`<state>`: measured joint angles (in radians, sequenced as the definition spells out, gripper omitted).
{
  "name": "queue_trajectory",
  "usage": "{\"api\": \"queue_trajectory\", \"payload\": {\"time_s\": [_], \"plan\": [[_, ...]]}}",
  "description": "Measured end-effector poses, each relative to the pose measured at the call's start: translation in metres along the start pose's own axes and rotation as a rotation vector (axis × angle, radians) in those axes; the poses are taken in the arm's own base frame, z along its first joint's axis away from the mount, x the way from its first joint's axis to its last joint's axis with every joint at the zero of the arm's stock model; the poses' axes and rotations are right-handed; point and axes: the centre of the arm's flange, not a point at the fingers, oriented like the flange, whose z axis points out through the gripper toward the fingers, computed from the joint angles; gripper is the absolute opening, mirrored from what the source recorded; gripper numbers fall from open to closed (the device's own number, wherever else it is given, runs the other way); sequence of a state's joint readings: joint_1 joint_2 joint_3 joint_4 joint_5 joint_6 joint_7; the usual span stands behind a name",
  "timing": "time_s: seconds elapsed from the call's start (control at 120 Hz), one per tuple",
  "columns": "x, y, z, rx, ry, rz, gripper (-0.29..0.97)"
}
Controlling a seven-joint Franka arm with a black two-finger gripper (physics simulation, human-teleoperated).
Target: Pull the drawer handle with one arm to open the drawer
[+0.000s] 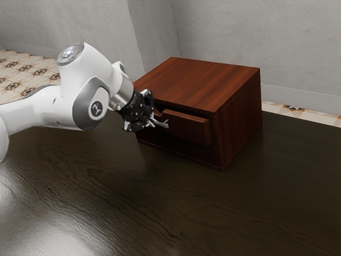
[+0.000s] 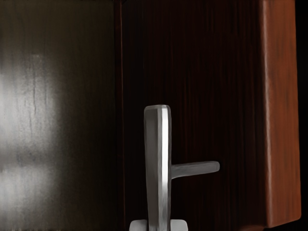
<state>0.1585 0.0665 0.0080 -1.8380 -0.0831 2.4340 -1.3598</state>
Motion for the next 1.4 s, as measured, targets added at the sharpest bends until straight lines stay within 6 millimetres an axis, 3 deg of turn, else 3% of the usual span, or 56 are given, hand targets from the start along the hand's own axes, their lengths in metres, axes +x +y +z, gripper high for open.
{"api": "queue_trajectory", "payload": {"time_s": [1.042,1.4], "plan": [[-0.004,-0.118,-0.08,-0.061,0.023,-0.032,-0.11],[-0.002,-0.144,-0.098,-0.096,0.031,-0.043,-0.11]]}}
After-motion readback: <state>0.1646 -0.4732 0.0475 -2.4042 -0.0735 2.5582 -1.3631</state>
